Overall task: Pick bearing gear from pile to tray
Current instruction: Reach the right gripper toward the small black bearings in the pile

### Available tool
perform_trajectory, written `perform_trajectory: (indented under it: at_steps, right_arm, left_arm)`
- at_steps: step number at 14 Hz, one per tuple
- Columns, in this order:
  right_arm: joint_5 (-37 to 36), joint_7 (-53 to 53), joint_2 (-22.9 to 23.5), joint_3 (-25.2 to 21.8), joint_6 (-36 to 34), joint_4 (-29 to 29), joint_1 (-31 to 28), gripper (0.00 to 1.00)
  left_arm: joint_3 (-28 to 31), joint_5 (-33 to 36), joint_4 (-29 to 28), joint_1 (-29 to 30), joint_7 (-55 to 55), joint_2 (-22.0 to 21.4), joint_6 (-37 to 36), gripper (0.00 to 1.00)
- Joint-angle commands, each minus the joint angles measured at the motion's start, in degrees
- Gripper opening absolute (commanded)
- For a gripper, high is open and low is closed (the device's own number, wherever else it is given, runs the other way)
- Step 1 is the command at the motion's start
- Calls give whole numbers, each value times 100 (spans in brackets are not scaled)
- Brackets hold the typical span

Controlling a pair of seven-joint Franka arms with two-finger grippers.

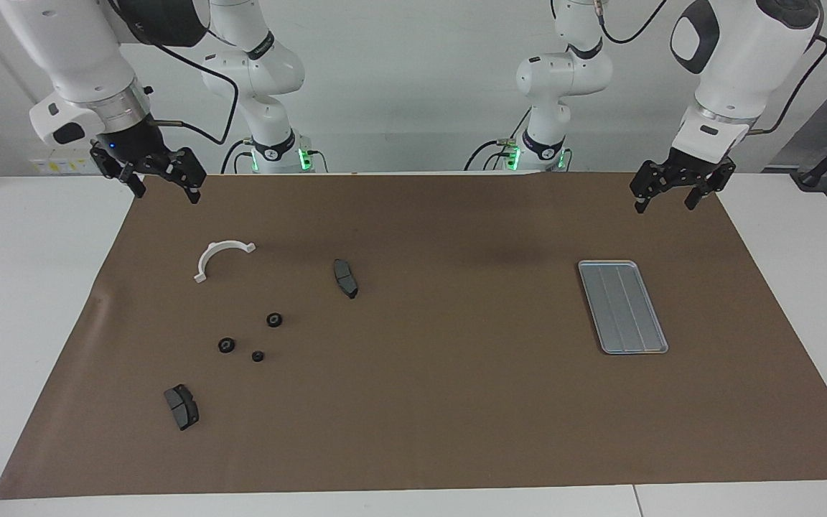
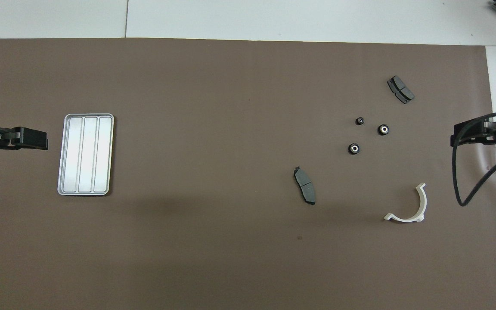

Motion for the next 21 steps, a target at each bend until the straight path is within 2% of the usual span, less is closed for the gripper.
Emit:
perform_trajectory:
  at_steps: [1, 6, 9, 11, 17, 21]
  right_arm:
    - [-5, -95, -125, 25, 51, -150, -37, 100]
    - [56, -130, -169, 25, 235, -299, -29, 100]
    - [83, -130, -222, 226, 1147, -817, -29, 100]
    - [74, -130, 162, 306, 1508, -784, -29, 100]
    - [13, -183, 1560, 604, 3151, -722, -29, 100]
    - [-14, -183, 2185, 614, 3741, -731, -20, 100]
  left_arm:
    - [-44, -68, -88, 89, -33, -120, -54, 100]
    - [-44, -68, -88, 89, -33, -120, -54, 100]
    - [-44, -68, -88, 89, -33, -120, -54, 100]
    - [-44, -68, -88, 89, -33, -120, -54, 100]
    - [-44, -68, -88, 89, -33, -120, -54, 100]
    - [-44, -68, -88, 89, -33, -120, -54, 100]
